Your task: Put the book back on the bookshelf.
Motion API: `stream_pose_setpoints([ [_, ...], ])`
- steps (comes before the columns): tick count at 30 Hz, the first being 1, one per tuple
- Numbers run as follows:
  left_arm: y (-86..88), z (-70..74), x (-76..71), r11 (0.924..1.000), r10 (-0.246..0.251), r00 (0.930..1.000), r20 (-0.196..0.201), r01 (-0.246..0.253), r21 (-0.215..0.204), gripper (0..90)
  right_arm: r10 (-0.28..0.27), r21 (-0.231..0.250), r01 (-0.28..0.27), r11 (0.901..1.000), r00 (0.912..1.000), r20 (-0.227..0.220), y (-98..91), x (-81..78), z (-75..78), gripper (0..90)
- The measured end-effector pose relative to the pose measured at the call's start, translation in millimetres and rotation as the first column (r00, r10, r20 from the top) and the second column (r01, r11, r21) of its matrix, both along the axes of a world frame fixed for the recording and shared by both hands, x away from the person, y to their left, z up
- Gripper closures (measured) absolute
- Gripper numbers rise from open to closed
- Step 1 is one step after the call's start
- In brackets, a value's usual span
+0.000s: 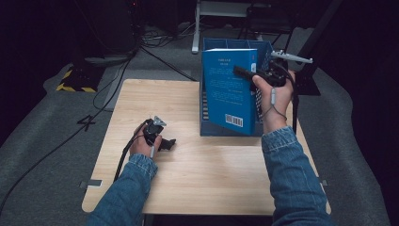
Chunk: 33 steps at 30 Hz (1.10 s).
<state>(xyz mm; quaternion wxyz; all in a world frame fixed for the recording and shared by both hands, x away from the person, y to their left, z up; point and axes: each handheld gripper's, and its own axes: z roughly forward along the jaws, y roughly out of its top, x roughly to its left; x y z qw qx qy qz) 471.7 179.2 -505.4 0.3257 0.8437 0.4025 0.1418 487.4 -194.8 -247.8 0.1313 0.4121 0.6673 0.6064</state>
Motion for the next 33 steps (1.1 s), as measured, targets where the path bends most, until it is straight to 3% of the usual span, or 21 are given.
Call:
stream_pose_setpoints([
  [9,0.0,0.0,0.1,1.0,-0.001,1.0,0.0,0.001,0.001,0.1,-0.077,0.013,0.078,0.9969,0.9966,-0.029,-2.2,36.7,4.3,61.8],
  [13,-0.1,0.1,-0.1,1.0,-0.001,1.0,-0.001,0.001,0.001,0.1,-0.086,0.058,0.089,0.9943,0.9951,-0.048,-4.4,51.7,3.2,61.8],
  [16,-0.1,0.0,-0.1,1.0,-0.001,1.0,-0.001,0.001,0.001,0.2,-0.097,0.117,0.106,0.9875,0.9918,-0.083,-8.9,63.2,-2.3,61.8],
  [19,-0.1,0.0,-0.1,1.0,0.0,1.0,-0.001,0.0,0.0,0.1,-0.115,0.145,0.13,0.9809,0.9878,-0.105,-9.3,71.3,-7.9,61.8],
  [27,-0.1,0.0,0.0,1.0,-0.001,1.0,0.0,0.001,0.001,0.1,-0.167,0.039,0.17,0.9846,0.9838,-0.065,16.5,84.9,-13.3,61.8],
  [33,0.1,0.1,0.2,1.0,-0.003,1.0,0.001,0.003,0.003,0.1,-0.165,0.034,0.166,0.9856,0.986,-0.024,37.1,86.4,-14.6,61.7],
])
